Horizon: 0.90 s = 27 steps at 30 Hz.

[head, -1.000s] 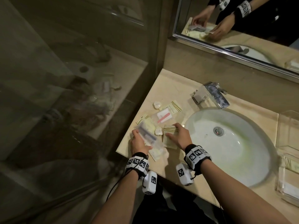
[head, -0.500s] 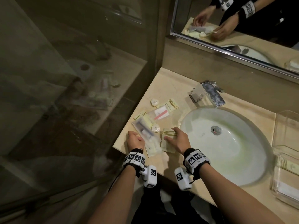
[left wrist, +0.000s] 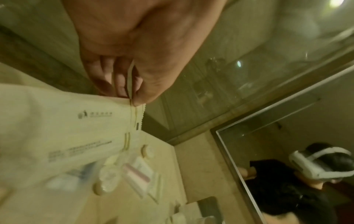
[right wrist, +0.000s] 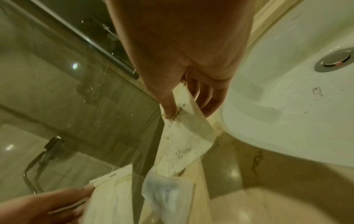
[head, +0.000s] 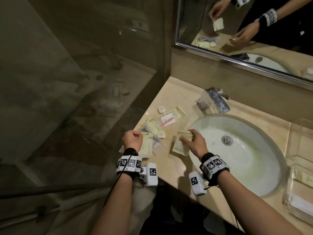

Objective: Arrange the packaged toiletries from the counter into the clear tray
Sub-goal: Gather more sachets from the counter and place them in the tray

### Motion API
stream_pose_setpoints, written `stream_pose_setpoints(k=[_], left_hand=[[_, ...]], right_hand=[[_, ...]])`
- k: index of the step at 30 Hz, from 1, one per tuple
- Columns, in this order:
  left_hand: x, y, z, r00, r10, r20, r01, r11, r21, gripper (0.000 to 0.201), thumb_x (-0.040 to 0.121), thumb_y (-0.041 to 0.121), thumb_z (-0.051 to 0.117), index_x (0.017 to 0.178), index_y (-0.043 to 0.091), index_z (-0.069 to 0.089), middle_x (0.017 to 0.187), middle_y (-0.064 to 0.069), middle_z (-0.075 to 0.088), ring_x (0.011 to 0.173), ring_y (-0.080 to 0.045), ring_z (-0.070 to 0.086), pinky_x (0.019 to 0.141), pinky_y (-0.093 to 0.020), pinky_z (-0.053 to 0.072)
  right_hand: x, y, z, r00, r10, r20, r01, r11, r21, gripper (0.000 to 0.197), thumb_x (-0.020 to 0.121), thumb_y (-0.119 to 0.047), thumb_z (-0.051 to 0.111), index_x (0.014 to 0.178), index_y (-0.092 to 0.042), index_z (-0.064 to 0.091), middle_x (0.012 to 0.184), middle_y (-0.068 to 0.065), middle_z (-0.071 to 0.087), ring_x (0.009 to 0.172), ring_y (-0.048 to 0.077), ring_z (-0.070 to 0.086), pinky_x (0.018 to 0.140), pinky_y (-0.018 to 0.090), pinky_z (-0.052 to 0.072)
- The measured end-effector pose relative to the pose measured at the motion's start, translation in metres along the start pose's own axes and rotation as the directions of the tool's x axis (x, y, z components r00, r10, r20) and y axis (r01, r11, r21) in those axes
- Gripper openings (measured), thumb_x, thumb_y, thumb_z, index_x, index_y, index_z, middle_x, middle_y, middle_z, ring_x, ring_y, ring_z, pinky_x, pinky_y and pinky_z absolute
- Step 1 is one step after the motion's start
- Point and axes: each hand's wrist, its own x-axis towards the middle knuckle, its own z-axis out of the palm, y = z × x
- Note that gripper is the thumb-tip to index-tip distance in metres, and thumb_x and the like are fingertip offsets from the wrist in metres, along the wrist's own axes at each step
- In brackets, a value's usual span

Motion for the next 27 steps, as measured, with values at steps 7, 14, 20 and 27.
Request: stream_pose_setpoints(k=[7, 14, 20, 27], left_hand=[[-0.04, 0.042, 0.042, 0.975, 0.115, 0.192, -0.044, 0.938, -0.343, 0.009, 0.095, 0.011, 0.054, 0.089, 0.017, 0.056, 0.112, -0.019, 0.065, 0.089, -0.03, 0.066, 0.057, -0.031, 0.059], [-0.096, 0.088, 0.128, 0.829, 0.105, 0.55, 0.152, 0.903, -0.403, 0.028, 0.087, 0.025, 0.069, 0.11, 0.012, 0.058, 0.092, -0.012, 0.066, 0.07, -0.02, 0.062, 0.058, -0.034, 0.056], [-0.154, 0.109, 0.215, 0.69, 0.194, 0.697, 0.094, 0.931, -0.352, 0.032, 0.079, 0.01, 0.075, 0.109, 0.006, 0.062, 0.084, -0.003, 0.062, 0.072, -0.011, 0.057, 0.064, -0.021, 0.045], [-0.223, 0.119, 0.296, 0.516, 0.195, 0.834, 0.148, 0.939, -0.311, 0.036, 0.086, -0.007, 0.058, 0.121, -0.001, 0.053, 0.084, -0.016, 0.066, 0.086, -0.025, 0.066, 0.086, -0.033, 0.052]], right_hand=[[-0.011, -0.003, -0.061, 1.0, 0.01, 0.016, -0.014, 0.965, 0.263, 0.023, 0.098, -0.016, 0.057, 0.12, -0.009, 0.061, 0.106, 0.008, 0.068, 0.096, 0.025, 0.067, 0.084, 0.04, 0.058], [-0.037, 0.028, -0.154, 0.987, 0.07, -0.144, -0.008, 0.918, 0.396, 0.024, 0.1, -0.019, 0.052, 0.119, -0.013, 0.065, 0.093, -0.002, 0.07, 0.079, 0.007, 0.062, 0.065, 0.02, 0.049], [-0.081, 0.084, -0.233, 0.908, 0.256, -0.33, -0.032, 0.831, 0.556, 0.017, 0.096, -0.015, 0.06, 0.112, -0.012, 0.065, 0.09, 0.007, 0.07, 0.074, 0.013, 0.067, 0.058, 0.022, 0.057], [-0.135, 0.16, -0.304, 0.845, 0.452, -0.285, -0.087, 0.644, 0.76, 0.029, 0.086, -0.001, 0.069, 0.114, -0.003, 0.063, 0.091, 0.01, 0.071, 0.064, 0.009, 0.065, 0.053, 0.015, 0.05]])
